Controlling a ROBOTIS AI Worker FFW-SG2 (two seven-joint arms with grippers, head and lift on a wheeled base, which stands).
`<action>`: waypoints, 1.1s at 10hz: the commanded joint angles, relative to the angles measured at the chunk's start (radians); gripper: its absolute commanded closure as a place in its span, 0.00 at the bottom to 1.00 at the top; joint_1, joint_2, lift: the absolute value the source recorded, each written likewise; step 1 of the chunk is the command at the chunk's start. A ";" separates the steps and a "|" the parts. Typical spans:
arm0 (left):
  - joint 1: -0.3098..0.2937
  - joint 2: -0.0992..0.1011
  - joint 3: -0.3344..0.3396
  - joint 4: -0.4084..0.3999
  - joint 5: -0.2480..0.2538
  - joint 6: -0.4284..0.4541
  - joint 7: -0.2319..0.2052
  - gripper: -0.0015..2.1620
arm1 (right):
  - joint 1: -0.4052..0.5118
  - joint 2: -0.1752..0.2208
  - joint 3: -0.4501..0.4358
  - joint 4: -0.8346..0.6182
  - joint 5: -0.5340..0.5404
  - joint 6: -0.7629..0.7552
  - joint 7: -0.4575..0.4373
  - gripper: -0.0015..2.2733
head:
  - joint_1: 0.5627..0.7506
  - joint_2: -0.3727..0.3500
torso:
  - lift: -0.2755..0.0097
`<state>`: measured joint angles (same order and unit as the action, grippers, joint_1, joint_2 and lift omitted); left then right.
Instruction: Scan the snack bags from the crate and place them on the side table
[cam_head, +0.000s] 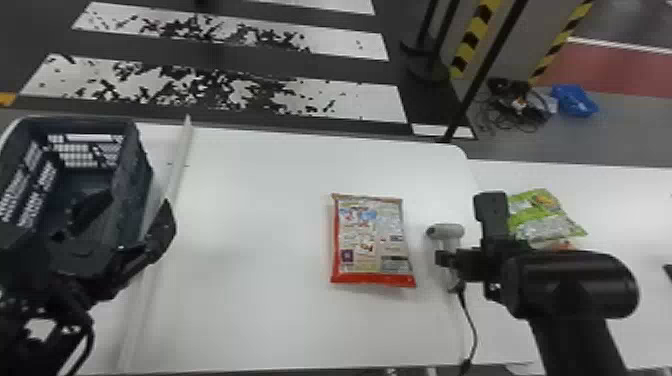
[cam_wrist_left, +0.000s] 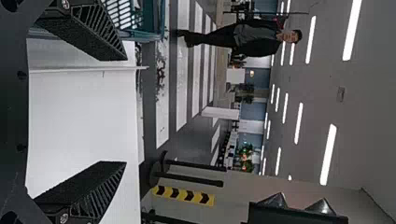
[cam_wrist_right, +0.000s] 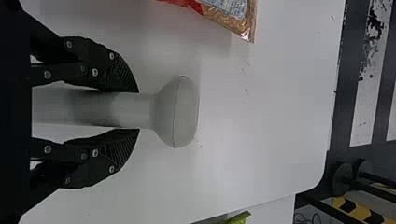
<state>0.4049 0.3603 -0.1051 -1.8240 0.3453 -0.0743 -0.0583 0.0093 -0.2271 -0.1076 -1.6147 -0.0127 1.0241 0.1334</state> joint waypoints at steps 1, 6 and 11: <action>0.000 0.000 -0.001 0.000 0.000 0.000 0.000 0.04 | 0.000 0.000 -0.003 -0.004 -0.003 0.000 0.000 0.09 | 0.70 0.27 | 0.79; -0.002 0.000 -0.001 0.000 0.000 0.003 0.000 0.04 | 0.080 0.002 -0.020 -0.202 -0.067 0.052 -0.008 0.07 | 0.70 0.28 | 0.79; -0.002 -0.001 -0.001 0.002 0.000 0.003 0.002 0.04 | 0.116 0.009 -0.081 -0.287 -0.288 0.104 0.058 0.07 | 0.70 0.36 | 0.79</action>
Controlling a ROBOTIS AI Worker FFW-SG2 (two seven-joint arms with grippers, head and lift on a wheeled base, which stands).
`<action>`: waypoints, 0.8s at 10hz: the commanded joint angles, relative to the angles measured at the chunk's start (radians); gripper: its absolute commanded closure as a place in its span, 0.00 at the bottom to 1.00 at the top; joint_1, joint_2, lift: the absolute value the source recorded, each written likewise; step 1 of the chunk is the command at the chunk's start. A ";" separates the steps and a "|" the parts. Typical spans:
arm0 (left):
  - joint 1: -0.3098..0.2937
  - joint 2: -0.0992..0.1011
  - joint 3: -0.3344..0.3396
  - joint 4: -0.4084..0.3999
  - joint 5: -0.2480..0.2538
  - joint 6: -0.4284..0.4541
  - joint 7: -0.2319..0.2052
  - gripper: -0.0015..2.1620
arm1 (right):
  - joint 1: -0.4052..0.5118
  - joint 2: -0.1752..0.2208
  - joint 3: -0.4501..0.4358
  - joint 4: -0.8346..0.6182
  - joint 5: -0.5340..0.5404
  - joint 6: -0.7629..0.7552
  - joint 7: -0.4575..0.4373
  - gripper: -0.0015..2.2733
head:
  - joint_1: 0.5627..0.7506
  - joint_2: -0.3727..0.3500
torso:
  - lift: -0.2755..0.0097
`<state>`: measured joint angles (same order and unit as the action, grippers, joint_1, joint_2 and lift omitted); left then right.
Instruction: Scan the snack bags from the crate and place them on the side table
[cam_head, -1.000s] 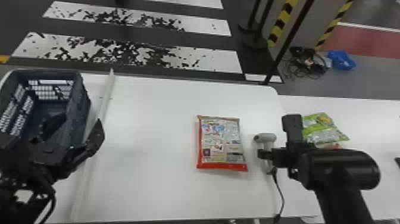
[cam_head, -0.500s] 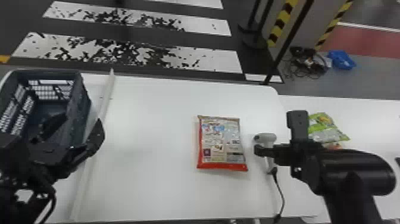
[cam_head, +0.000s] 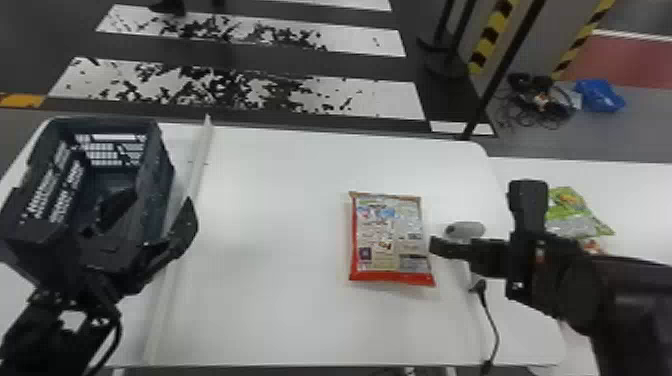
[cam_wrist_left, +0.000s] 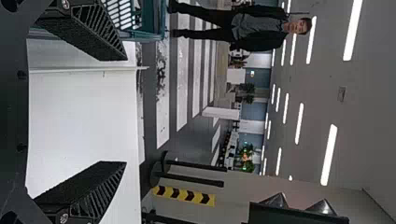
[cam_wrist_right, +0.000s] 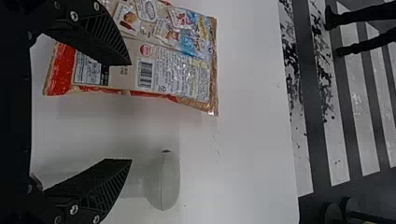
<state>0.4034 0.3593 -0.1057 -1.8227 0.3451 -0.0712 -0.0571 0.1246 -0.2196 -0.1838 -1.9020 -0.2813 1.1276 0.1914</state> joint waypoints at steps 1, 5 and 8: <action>0.000 0.000 0.000 0.000 0.000 0.000 0.000 0.04 | 0.001 0.003 -0.008 0.003 -0.039 0.007 0.011 0.07 | 0.70 0.38 | 0.79; 0.003 0.001 0.000 0.000 0.000 -0.003 -0.001 0.04 | -0.025 0.008 0.026 0.103 -0.050 0.007 0.076 0.06 | 0.70 0.43 | 0.79; 0.003 0.001 0.000 0.007 0.000 -0.003 -0.001 0.04 | -0.068 0.017 0.029 0.196 -0.070 0.004 0.151 0.05 | 0.70 0.47 | 0.79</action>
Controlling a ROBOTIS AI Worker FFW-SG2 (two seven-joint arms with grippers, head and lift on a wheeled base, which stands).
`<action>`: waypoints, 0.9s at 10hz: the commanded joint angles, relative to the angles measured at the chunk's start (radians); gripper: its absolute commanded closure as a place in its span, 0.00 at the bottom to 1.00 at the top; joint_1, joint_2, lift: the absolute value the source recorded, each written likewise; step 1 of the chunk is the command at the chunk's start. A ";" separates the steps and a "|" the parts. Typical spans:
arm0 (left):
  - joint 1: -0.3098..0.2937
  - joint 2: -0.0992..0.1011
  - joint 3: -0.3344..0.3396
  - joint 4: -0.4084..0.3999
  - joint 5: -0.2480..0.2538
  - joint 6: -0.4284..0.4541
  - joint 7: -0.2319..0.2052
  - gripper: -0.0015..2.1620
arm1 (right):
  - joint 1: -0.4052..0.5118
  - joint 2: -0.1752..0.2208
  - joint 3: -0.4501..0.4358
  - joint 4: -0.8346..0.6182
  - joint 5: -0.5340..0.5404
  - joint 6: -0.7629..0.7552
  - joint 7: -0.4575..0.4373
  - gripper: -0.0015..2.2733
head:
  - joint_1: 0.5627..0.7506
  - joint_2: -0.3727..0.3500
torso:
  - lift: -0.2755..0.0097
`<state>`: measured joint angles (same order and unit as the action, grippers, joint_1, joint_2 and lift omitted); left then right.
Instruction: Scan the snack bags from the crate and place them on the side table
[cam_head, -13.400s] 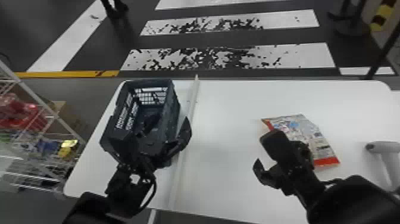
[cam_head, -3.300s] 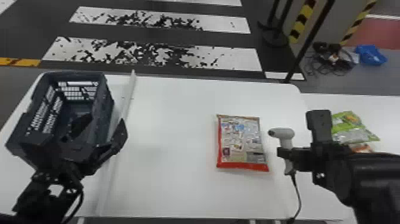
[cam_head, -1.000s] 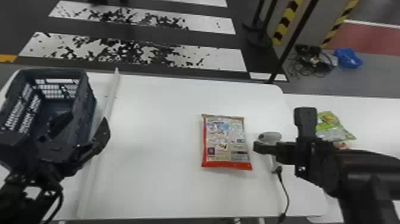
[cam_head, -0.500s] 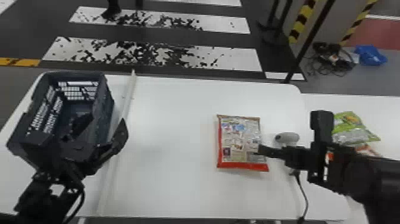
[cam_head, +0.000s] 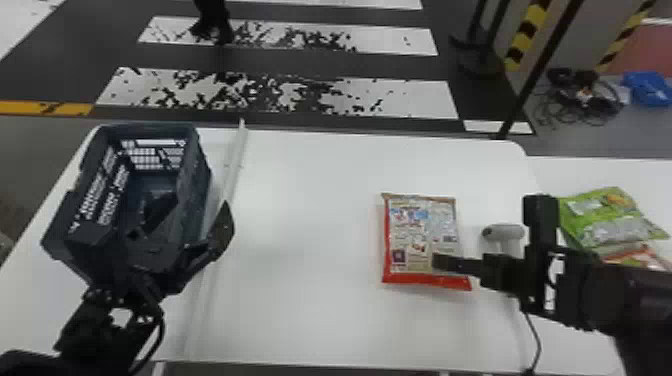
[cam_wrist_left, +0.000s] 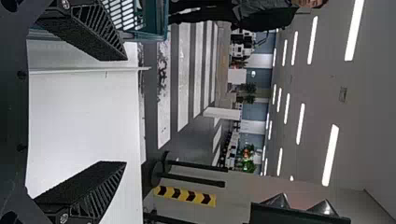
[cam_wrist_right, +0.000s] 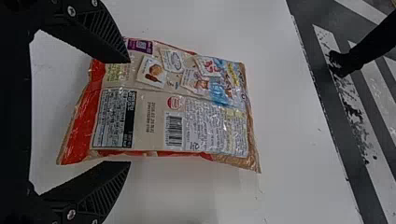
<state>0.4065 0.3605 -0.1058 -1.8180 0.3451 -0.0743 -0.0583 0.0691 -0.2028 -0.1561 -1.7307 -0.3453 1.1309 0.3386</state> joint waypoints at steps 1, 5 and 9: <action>0.000 0.000 0.000 0.002 0.000 0.000 0.000 0.04 | -0.035 -0.001 0.015 0.068 0.006 -0.024 0.030 0.05 | 0.70 0.48 | 0.79; 0.000 -0.002 0.000 0.003 0.000 0.000 -0.002 0.04 | -0.078 -0.006 0.056 0.169 0.091 -0.055 0.095 0.89 | 0.70 0.51 | 0.79; 0.000 -0.002 0.000 0.003 0.000 0.000 -0.002 0.04 | -0.054 -0.007 0.033 0.092 0.074 0.000 0.103 0.99 | 0.70 0.50 | 0.79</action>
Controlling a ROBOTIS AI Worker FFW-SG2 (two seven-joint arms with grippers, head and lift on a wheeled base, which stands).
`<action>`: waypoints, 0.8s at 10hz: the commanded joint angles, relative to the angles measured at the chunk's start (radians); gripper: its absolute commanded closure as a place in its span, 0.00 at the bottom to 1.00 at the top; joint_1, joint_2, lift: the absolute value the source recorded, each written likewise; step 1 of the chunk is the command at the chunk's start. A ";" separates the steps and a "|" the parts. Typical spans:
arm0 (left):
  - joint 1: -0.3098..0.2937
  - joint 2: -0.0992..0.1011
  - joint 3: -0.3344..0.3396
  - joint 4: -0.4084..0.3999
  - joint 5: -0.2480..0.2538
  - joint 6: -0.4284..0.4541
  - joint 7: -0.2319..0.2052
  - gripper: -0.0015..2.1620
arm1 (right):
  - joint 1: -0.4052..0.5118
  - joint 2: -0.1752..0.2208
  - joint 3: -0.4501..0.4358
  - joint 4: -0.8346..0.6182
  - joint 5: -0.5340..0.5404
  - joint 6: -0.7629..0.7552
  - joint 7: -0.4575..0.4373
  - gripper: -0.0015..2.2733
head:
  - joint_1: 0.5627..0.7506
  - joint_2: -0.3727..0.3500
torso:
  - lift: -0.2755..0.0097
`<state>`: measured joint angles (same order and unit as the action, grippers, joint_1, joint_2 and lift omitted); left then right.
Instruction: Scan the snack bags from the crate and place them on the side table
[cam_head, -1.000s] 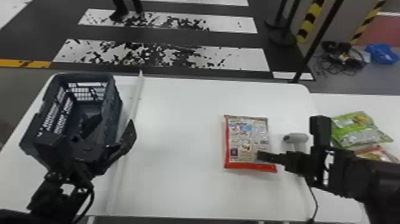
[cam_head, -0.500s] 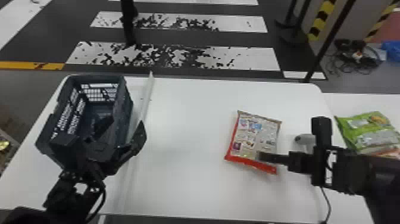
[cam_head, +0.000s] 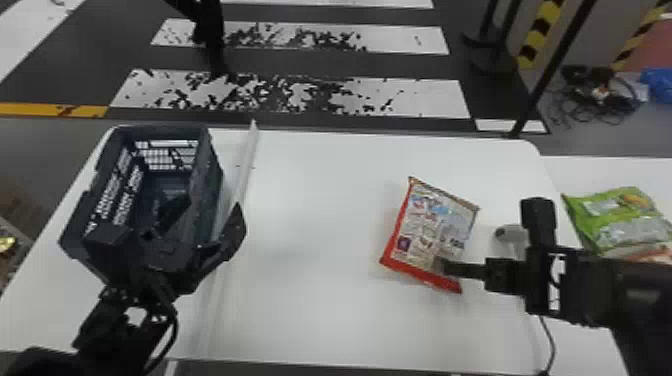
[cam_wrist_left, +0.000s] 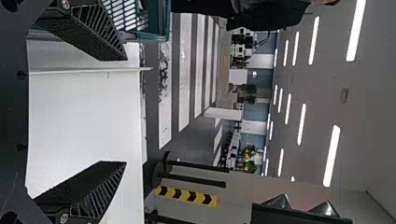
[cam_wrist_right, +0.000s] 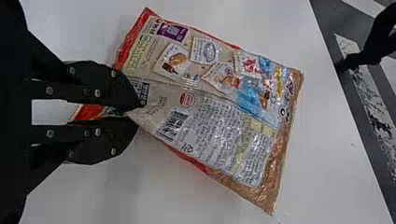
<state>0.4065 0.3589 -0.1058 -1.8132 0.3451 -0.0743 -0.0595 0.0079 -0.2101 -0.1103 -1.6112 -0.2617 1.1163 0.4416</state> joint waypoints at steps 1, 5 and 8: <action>0.000 0.000 0.000 -0.003 0.000 0.000 0.001 0.04 | 0.024 0.000 -0.040 -0.079 -0.025 0.037 0.000 0.99 | 0.70 0.50 | 0.79; 0.000 0.000 0.000 -0.006 0.000 0.000 0.001 0.04 | 0.073 0.006 -0.239 -0.265 -0.143 0.073 -0.037 0.99 | 0.70 0.46 | 0.79; 0.000 0.000 0.000 -0.006 -0.002 0.000 0.001 0.04 | 0.067 0.008 -0.414 -0.268 -0.220 -0.006 -0.116 0.99 | 0.70 0.34 | 0.79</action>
<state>0.4065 0.3589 -0.1058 -1.8193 0.3437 -0.0743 -0.0583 0.0757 -0.2035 -0.4946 -1.8800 -0.4697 1.1338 0.3251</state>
